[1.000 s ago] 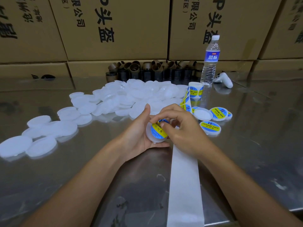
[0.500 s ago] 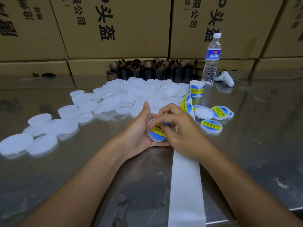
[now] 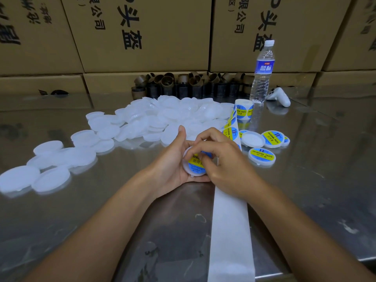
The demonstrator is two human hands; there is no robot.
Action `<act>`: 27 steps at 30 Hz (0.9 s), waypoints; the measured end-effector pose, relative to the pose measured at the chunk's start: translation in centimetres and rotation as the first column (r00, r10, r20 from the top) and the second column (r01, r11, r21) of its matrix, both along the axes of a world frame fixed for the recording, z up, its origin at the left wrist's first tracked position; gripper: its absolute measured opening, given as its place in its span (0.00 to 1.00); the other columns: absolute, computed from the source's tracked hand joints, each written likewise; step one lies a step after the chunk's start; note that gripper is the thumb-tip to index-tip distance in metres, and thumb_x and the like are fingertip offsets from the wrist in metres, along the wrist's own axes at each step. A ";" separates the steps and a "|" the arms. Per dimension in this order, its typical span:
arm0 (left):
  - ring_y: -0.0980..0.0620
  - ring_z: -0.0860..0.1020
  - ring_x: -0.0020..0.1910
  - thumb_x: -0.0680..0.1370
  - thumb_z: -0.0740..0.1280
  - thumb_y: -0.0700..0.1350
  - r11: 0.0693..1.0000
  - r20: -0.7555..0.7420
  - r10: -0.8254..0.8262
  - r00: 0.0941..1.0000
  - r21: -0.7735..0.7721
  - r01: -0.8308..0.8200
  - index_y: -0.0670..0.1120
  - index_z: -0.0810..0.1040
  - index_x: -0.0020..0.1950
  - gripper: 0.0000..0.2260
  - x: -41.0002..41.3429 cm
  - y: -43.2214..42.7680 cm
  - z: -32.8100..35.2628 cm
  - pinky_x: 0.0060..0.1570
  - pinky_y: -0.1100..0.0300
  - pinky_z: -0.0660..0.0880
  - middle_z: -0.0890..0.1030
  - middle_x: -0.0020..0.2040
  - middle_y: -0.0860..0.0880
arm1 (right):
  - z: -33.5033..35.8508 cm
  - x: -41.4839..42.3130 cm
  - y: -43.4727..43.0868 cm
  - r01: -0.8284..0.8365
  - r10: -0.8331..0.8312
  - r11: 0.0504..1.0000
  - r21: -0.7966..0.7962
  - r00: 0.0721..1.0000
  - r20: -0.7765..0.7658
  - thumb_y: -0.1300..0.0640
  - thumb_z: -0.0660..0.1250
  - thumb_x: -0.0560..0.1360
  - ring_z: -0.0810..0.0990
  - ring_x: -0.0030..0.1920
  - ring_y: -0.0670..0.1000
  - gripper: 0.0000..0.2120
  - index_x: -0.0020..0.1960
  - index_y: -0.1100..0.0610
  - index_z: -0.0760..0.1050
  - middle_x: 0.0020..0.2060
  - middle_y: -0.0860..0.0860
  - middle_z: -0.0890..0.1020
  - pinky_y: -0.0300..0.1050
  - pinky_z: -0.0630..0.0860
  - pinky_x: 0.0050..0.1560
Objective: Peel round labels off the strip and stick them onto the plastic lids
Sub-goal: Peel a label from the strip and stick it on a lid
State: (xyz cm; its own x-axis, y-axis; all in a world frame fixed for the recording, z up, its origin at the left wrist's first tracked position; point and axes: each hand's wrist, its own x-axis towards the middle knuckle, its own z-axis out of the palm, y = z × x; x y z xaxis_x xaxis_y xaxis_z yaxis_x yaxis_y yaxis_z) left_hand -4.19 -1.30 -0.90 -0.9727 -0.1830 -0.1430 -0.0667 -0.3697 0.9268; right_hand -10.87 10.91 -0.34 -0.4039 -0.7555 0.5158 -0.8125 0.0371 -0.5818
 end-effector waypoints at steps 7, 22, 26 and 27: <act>0.47 0.83 0.46 0.79 0.44 0.65 1.000 -0.015 -0.022 1.000 0.018 0.022 0.42 0.79 0.49 0.33 0.1 0.1 0.1 0.41 0.51 0.82 0.82 0.49 0.41 | -0.2 0.0 -0.1 -0.006 0.006 1.000 0.008 1.000 0.004 0.72 0.59 0.71 0.70 0.47 0.41 0.20 0.45 0.52 0.83 0.48 0.48 0.72 0.28 0.65 0.46; 0.46 0.82 0.50 0.80 0.43 0.65 1.000 0.019 -0.009 1.000 0.015 0.009 0.38 0.69 0.68 0.35 0.3 0.4 0.6 0.46 0.50 0.81 0.81 0.55 0.41 | -0.4 -0.3 -0.2 -0.002 0.003 1.000 0.005 1.000 -0.017 0.71 0.61 0.71 0.71 0.47 0.41 0.19 0.45 0.51 0.83 0.47 0.46 0.72 0.26 0.65 0.46; 0.46 0.82 0.50 0.80 0.43 0.65 1.000 0.023 -0.003 1.000 0.014 0.002 0.38 0.67 0.70 0.36 0.3 0.5 0.6 0.45 0.51 0.81 0.80 0.56 0.40 | -0.4 -0.3 -0.2 -0.005 0.005 1.000 0.003 1.000 -0.021 0.71 0.61 0.71 0.71 0.47 0.42 0.18 0.45 0.51 0.83 0.47 0.45 0.71 0.28 0.66 0.46; 0.46 0.82 0.50 0.79 0.43 0.65 1.000 0.023 -0.005 1.000 0.013 0.004 0.38 0.67 0.70 0.36 0.4 0.5 0.7 0.45 0.51 0.81 0.80 0.56 0.40 | -0.4 -0.3 -0.2 -0.004 0.004 1.000 0.002 1.000 -0.021 0.71 0.61 0.71 0.71 0.47 0.42 0.18 0.45 0.51 0.83 0.47 0.45 0.71 0.27 0.66 0.46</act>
State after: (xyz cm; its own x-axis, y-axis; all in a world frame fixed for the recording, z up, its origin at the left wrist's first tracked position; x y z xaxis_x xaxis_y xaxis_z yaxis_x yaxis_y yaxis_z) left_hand -3.83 -0.77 -0.24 -0.9699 -0.1767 -0.1677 -0.0896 -0.3814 0.9201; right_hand -11.16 10.71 -0.72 -0.3895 -0.7583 0.5229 -0.8249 0.0346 -0.5642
